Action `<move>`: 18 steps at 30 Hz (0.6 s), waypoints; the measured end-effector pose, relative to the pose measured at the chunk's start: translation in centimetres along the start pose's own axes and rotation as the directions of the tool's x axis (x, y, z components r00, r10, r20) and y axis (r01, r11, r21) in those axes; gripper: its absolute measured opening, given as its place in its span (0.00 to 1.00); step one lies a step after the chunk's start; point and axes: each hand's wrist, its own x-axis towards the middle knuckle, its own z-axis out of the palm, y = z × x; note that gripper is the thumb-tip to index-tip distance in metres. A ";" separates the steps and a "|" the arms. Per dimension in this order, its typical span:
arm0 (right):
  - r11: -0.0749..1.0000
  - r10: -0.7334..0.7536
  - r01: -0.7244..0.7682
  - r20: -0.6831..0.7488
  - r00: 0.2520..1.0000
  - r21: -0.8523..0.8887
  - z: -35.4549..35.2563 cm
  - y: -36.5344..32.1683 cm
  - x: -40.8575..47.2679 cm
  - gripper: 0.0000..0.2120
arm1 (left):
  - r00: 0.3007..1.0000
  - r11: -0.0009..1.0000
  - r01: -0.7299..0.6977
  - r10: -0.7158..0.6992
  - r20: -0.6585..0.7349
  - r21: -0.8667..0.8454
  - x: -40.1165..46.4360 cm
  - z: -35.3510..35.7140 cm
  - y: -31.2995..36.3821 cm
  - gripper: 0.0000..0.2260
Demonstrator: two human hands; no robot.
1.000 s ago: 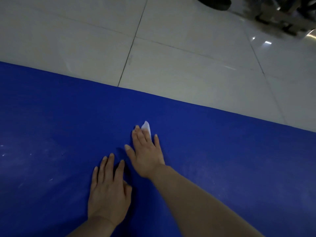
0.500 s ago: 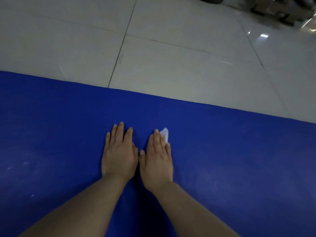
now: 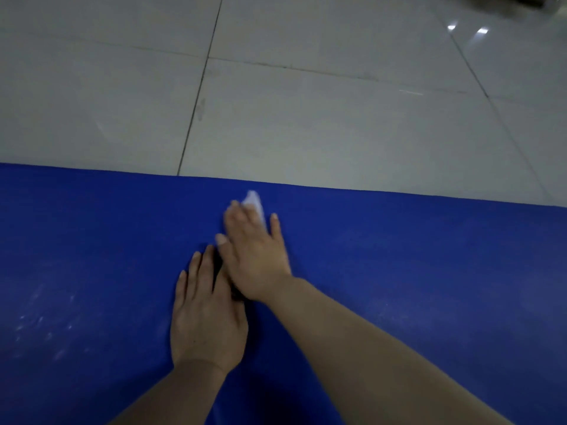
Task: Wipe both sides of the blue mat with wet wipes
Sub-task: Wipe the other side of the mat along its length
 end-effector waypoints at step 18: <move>0.962 0.032 -0.041 -0.037 0.999 -0.269 -1.8 3.6 4.8 0.25 | 1.000 1.000 -0.013 0.013 -0.007 0.024 0.2 -0.6 0.0 0.26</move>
